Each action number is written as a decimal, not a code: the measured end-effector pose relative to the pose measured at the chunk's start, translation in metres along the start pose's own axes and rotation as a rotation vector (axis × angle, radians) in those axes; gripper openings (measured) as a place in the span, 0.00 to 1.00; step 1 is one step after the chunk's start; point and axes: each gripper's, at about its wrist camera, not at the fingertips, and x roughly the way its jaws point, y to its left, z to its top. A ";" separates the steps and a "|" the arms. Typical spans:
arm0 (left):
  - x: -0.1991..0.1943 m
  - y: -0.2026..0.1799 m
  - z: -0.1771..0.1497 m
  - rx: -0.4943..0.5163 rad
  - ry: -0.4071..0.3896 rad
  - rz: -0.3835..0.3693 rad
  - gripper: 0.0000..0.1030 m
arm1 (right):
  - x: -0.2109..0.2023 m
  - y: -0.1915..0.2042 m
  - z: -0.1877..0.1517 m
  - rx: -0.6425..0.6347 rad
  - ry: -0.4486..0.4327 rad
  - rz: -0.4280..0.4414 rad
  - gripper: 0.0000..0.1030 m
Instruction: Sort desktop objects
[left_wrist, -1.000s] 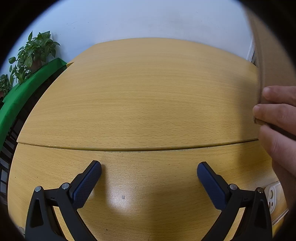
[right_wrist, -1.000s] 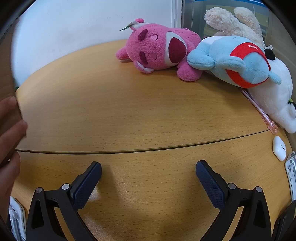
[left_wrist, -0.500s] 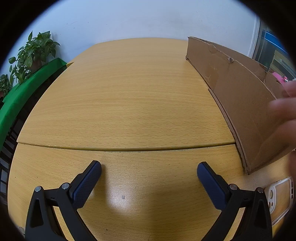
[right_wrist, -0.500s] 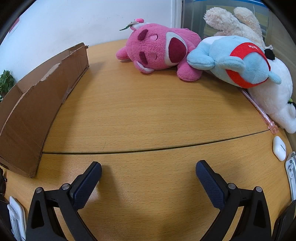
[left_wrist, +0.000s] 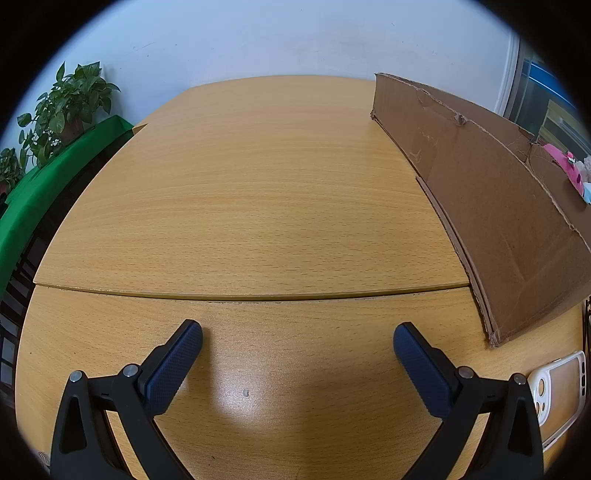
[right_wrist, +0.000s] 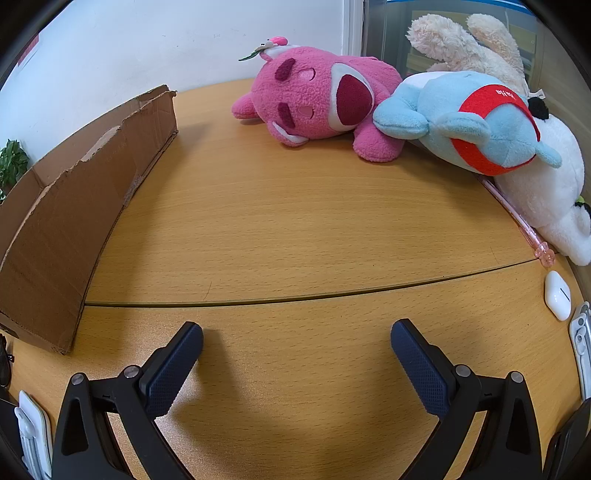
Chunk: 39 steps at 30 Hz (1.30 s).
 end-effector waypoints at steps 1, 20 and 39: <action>0.000 0.000 0.000 0.000 0.000 0.000 1.00 | 0.000 0.000 0.000 0.000 0.000 0.000 1.00; -0.007 0.000 -0.006 -0.021 0.020 -0.011 1.00 | 0.000 0.000 0.000 0.006 0.000 -0.004 1.00; -0.148 -0.152 -0.060 -0.077 -0.039 -0.702 0.99 | -0.001 0.000 -0.002 0.011 0.000 -0.009 1.00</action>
